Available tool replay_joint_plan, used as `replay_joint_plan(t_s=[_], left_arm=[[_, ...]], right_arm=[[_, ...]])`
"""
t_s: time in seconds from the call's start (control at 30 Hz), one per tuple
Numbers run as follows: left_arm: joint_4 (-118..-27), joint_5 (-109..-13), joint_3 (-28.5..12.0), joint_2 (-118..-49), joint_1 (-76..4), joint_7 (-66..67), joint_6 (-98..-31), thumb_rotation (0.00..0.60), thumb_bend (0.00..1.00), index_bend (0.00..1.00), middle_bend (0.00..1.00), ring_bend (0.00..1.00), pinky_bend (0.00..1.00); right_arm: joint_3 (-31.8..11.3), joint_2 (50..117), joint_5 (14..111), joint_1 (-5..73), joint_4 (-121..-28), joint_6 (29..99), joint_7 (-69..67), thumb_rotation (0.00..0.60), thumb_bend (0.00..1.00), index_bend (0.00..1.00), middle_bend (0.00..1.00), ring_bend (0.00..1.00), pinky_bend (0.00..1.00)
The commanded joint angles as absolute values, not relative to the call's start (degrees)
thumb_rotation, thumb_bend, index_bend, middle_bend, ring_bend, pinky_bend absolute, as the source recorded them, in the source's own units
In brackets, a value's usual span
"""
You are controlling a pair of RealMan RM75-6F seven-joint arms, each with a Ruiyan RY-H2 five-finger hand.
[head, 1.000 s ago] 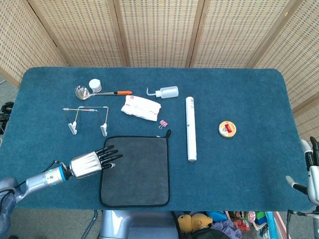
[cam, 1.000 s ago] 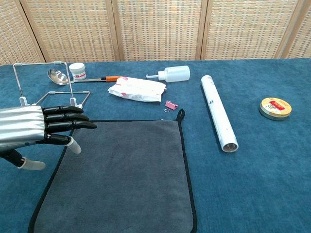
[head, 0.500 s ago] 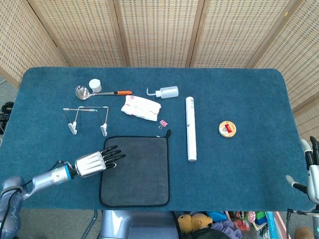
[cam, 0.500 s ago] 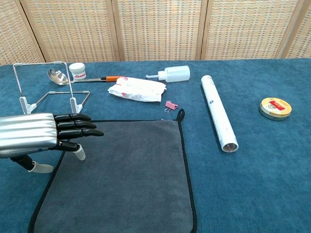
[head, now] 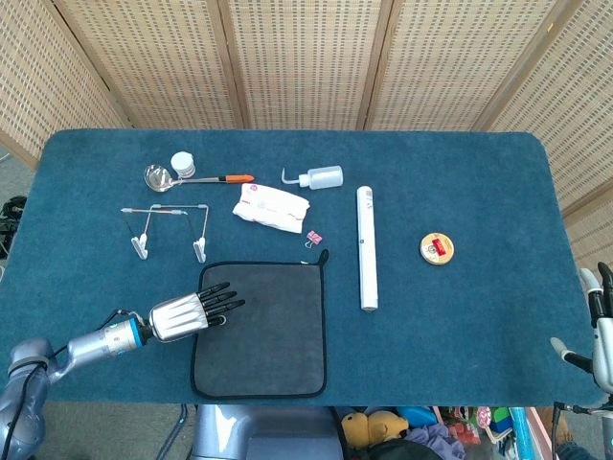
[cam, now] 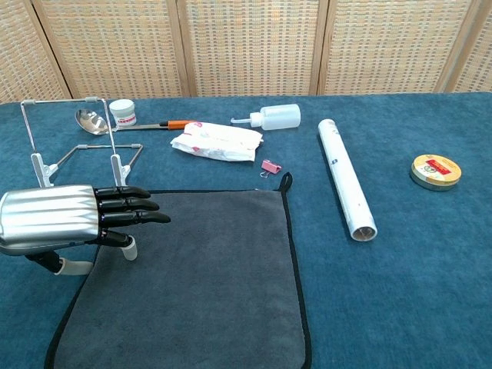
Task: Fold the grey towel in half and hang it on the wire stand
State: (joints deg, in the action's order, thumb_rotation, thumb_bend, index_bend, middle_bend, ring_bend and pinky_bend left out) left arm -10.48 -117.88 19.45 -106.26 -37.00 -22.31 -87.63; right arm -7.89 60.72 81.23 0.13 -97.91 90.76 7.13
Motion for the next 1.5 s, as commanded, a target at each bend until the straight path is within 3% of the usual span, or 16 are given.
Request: replay_joint_plan(t_s=[0.03,0.3,0.53,0.83,1.5], left_arm=[[-10.45,-117.6,19.69,-106.21,-36.97,-22.29,-87.63,0.6,0.35,0.39,0.0,0.0,0.05],[-10.49,-116.9,20.57,-106.01,-36.89,-22.24,-87.92,0.6,0.39,0.43,0.0,0.0,0.05],[-10.61,-116.21,21.05,-105.66,-36.89,-22.08,-88.56,0.6,0.45,0.52,0.0,0.0,0.06],[-11.08,-115.18,20.97,-105.75,-37.35,-21.82,-89.49,0.6,0.46,0.68,0.0,0.0,0.07],[-13.6,-114.37,19.87,-109.34,-44.34,-17.52,-90.43,0.6,0.46,0.68,0.0,0.0,0.07]], right_arm=[[-7.89,60.66,81.24,0.12,-97.91,90.79,7.03,0.6,0.0,0.0,0.0,0.0,0.0],[-7.76,60.5,81.41,0.09,-98.07,90.82,6.83,0.6,0.0,0.0,0.0,0.0,0.0],[-7.62,60.3,81.6,0.05,-98.16,90.8,6.4,0.6,0.0,0.0,0.0,0.0,0.0],[-7.53,60.11,81.55,0.11,-98.22,90.53,5.99,0.6,0.0,0.0,0.0,0.0,0.0],[-7.36,59.47,81.39,0.23,-98.52,89.88,4.92,0.6,0.0,0.0,0.0,0.0,0.0]])
